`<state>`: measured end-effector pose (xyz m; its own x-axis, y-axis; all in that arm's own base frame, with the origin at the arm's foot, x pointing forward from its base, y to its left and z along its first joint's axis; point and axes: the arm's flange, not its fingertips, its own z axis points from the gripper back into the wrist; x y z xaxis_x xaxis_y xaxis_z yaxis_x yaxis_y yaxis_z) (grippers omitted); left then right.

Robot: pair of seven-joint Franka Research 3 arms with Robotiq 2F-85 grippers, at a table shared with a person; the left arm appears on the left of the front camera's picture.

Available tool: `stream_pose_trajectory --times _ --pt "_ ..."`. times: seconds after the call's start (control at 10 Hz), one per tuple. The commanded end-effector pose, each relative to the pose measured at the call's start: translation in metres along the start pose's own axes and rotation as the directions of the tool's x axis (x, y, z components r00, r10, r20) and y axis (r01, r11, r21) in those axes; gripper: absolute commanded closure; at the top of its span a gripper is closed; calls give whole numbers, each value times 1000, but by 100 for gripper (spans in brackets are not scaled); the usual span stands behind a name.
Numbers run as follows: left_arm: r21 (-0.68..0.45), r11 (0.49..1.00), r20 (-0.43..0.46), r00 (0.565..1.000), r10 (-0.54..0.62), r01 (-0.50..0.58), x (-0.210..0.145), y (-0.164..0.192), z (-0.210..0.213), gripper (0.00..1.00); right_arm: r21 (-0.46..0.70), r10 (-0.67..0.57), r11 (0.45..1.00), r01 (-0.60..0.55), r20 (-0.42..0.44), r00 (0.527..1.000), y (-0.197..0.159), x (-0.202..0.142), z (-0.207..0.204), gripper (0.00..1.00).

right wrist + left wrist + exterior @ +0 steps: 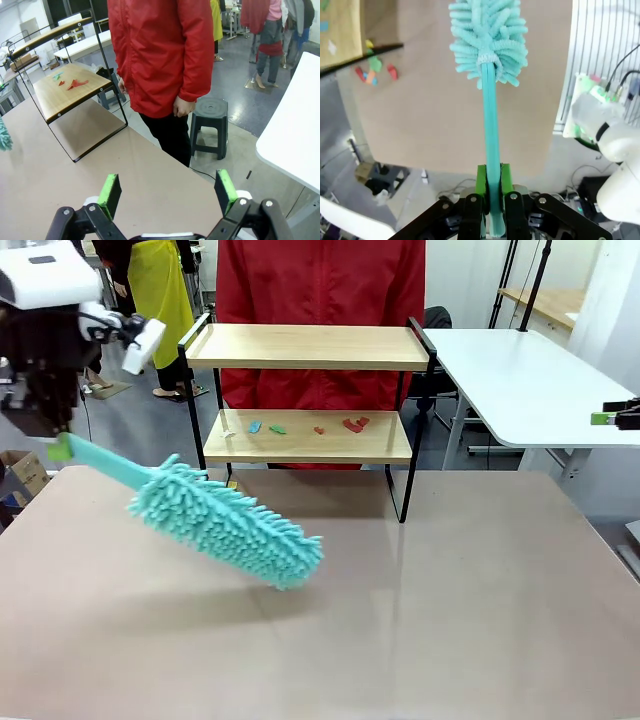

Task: Clean the shelf.
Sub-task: Clean the specific section of the Shelf indicated by the human with the Duster.

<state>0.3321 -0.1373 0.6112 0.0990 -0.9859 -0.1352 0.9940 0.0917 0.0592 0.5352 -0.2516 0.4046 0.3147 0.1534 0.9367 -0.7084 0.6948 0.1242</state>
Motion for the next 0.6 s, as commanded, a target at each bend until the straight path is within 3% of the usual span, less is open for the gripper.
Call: stream_pose_trajectory --times 0.0,0.2,0.3,0.5 --pt "13 999 -17 999 35 -34 -38 -4 5 87 0 3 1000 -3 -2 1000 2 2 0 0" --pt "-5 997 -43 996 82 -83 -58 -4 6 87 0 3 1000 -3 -2 1000 2 2 0 0" --pt "-2 994 -14 994 112 -112 -57 -2 6 87 0 3 1000 -3 -2 1000 2 2 0 0" --pt "-3 996 -33 996 86 -86 -53 -2 6 87 0 3 1000 -3 -2 1000 2 2 0 0"
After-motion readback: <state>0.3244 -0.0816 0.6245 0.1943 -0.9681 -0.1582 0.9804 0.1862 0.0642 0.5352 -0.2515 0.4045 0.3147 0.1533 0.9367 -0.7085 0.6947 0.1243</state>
